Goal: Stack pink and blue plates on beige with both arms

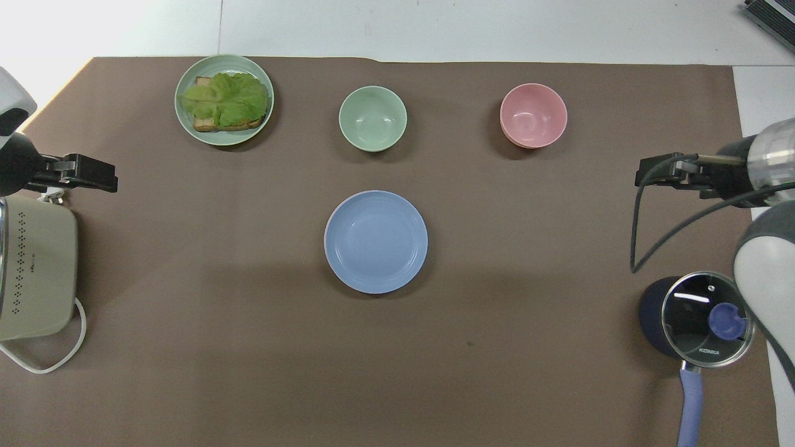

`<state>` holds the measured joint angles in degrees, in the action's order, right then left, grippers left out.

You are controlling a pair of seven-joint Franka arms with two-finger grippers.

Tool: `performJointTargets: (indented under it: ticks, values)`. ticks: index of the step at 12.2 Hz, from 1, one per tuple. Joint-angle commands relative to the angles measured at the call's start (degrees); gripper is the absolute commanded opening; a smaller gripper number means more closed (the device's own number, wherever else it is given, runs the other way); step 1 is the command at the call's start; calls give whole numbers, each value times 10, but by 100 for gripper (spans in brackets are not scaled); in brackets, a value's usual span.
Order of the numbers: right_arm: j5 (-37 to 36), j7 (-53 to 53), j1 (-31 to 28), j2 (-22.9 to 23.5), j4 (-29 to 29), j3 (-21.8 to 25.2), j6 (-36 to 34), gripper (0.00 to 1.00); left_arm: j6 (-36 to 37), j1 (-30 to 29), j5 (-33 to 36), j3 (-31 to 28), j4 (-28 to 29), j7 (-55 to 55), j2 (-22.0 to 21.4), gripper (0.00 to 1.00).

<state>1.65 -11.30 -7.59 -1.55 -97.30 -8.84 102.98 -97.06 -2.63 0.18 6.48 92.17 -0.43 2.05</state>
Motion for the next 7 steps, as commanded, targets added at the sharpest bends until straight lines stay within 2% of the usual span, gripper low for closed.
performJointTargets:
  ticks: [1, 3, 7]
  values:
    - [-40, 17, -3, 15, 64, -11, -72, 100, 8, 3, 11, -2, -2, 1, -1, 100]
    - [-55, 27, 3, 19, 91, -14, -130, 100, 8, 3, 11, -2, -2, 1, -1, 100]
    - [-42, 47, 4, 4, 75, -14, -135, 100, 8, 3, 11, -2, -2, 1, -1, 100]
